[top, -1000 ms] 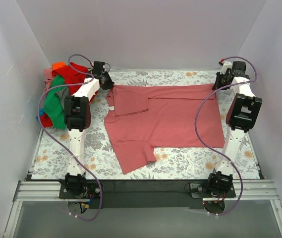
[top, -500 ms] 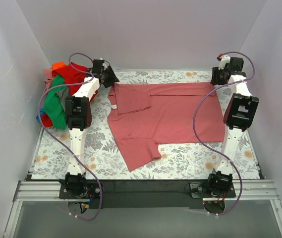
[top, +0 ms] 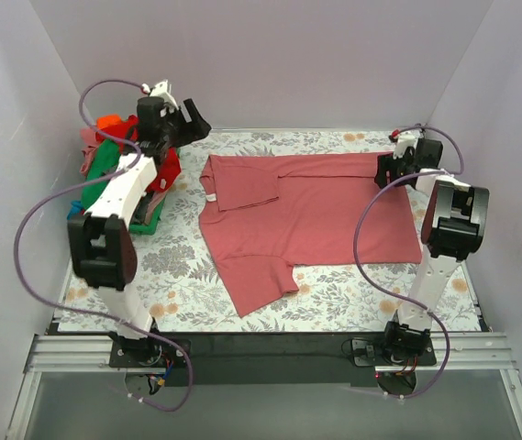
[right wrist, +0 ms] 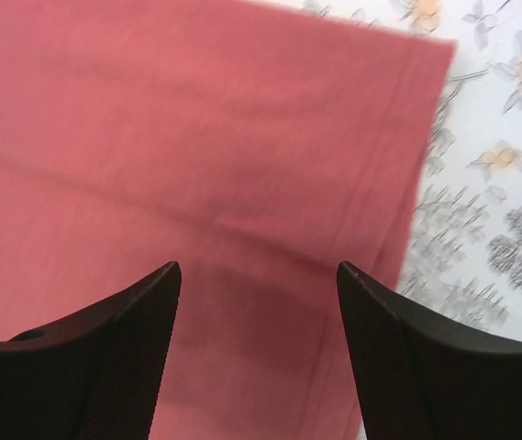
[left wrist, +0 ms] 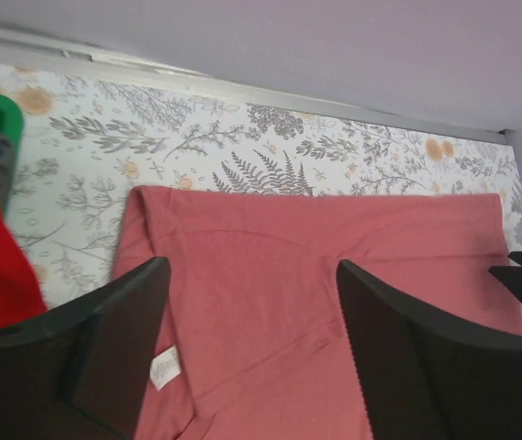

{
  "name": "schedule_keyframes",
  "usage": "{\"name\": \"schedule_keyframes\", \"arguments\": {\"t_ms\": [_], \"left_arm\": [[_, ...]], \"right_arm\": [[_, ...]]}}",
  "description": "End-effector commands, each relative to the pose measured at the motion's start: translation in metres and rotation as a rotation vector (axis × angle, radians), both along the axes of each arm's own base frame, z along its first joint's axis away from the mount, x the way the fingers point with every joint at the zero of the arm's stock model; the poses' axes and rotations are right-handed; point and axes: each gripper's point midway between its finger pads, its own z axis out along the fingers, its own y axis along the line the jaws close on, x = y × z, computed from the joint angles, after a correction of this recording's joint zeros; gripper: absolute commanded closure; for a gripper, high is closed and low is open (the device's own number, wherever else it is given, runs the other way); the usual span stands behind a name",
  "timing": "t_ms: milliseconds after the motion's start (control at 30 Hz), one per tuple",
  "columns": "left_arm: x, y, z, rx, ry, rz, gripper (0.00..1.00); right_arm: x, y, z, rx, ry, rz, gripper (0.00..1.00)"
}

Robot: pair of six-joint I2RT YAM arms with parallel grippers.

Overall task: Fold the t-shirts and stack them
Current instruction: Fold the tshirt

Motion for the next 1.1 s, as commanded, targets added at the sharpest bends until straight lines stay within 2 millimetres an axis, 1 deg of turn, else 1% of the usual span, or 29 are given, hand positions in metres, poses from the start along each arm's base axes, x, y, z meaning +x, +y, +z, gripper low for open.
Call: {"name": "schedule_keyframes", "arguments": {"t_ms": [0,33,67,100,133,167,200,233,267,300,333,367,400,433,467,500,533,567,600,633,667,700,733,767,833,867,933,1033,1067], "left_arm": [[-0.039,0.023,0.067,0.089,-0.239,0.049,0.23],[-0.055,0.027,0.05,0.102,-0.221,0.051,0.12],[-0.065,0.028,0.051,0.098,-0.242,0.043,0.06],[-0.076,0.027,0.05,0.091,-0.243,0.022,0.03],[-0.095,0.025,0.053,0.083,-0.255,-0.009,0.02],[-0.106,0.021,0.048,0.075,-0.228,-0.039,0.02],[-0.121,0.008,0.047,0.026,-0.2,-0.11,0.04],[-0.134,0.004,0.051,-0.005,-0.185,-0.13,0.06],[-0.15,-0.002,0.037,-0.042,-0.112,-0.156,0.1],[-0.164,-0.013,0.032,-0.097,-0.066,-0.2,0.11],[-0.179,-0.019,0.035,-0.16,-0.025,-0.2,0.13],[-0.2,-0.031,0.015,-0.184,0.083,-0.227,0.15],[-0.212,-0.039,0.007,-0.191,0.133,-0.229,0.17],[-0.226,-0.048,-0.001,-0.205,0.194,-0.225,0.18],[-0.263,-0.073,-0.022,-0.185,0.305,-0.281,0.18],[-0.277,-0.079,-0.034,-0.161,0.354,-0.258,0.21],[-0.298,-0.091,-0.046,-0.197,0.45,-0.23,0.22],[-0.337,-0.11,-0.062,-0.159,0.54,-0.286,0.24],[-0.361,-0.112,-0.086,-0.132,0.631,-0.269,0.28],[-0.372,-0.111,-0.099,-0.1,0.662,-0.221,0.28],[-0.403,-0.116,-0.111,-0.092,0.761,-0.196,0.29],[-0.421,-0.112,-0.128,-0.069,0.817,-0.169,0.33],[-0.431,-0.11,-0.134,-0.06,0.847,-0.135,0.37],[-0.449,-0.103,-0.146,-0.013,0.889,-0.095,0.37],[-0.46,-0.094,-0.157,-0.014,0.926,0.035,0.37],[-0.465,-0.084,-0.163,0.027,0.921,0.08,0.37],[-0.467,-0.075,-0.173,0.028,0.94,0.165,0.36],[-0.461,-0.072,-0.183,0.044,0.921,0.206,0.37],[-0.457,-0.079,-0.182,0.028,0.906,0.197,0.37]], "right_arm": [[0.005,0.013,0.062,-0.089,-0.284,0.151,0.23],[-0.001,0.017,0.065,-0.107,-0.3,0.186,0.23],[-0.018,0.022,0.065,-0.118,-0.301,0.223,0.23],[-0.029,0.032,0.068,-0.157,-0.339,0.329,0.22],[-0.042,0.039,0.066,-0.171,-0.348,0.377,0.22],[-0.066,0.047,0.07,-0.181,-0.363,0.426,0.22],[-0.08,0.059,0.073,-0.202,-0.403,0.527,0.22],[-0.105,0.069,0.063,-0.168,-0.352,0.587,0.22],[-0.127,0.079,0.071,-0.17,-0.364,0.648,0.22],[-0.143,0.089,0.075,-0.17,-0.388,0.736,0.22],[-0.159,0.095,0.074,-0.161,-0.374,0.779,0.22],[-0.187,0.102,0.076,-0.128,-0.321,0.813,0.22],[-0.204,0.105,0.073,-0.119,-0.286,0.836,0.22],[-0.215,0.106,0.073,-0.13,-0.272,0.849,0.22],[-0.231,0.106,0.078,-0.134,-0.25,0.841,0.22],[-0.244,0.102,0.068,-0.154,-0.203,0.826,0.22],[-0.251,0.099,0.067,-0.168,-0.185,0.809,0.22],[-0.258,0.097,0.072,-0.193,-0.188,0.79,0.22],[-0.266,0.091,0.063,-0.208,-0.145,0.76,0.21],[-0.27,0.089,0.064,-0.213,-0.137,0.74,0.21],[-0.275,0.088,0.066,-0.206,-0.132,0.706,0.21],[-0.278,0.087,0.065,-0.201,-0.124,0.69,0.21],[-0.284,0.089,0.06,-0.179,-0.111,0.68,0.21],[-0.287,0.091,0.061,-0.163,-0.11,0.667,0.21],[-0.29,0.093,0.061,-0.14,-0.112,0.66,0.21],[-0.288,0.092,0.063,-0.14,-0.111,0.653,0.21],[-0.286,0.088,0.064,-0.142,-0.098,0.628,0.21],[-0.286,0.089,0.061,-0.12,-0.081,0.618,0.21],[-0.287,0.09,0.06,-0.113,-0.077,0.619,0.21]]}}
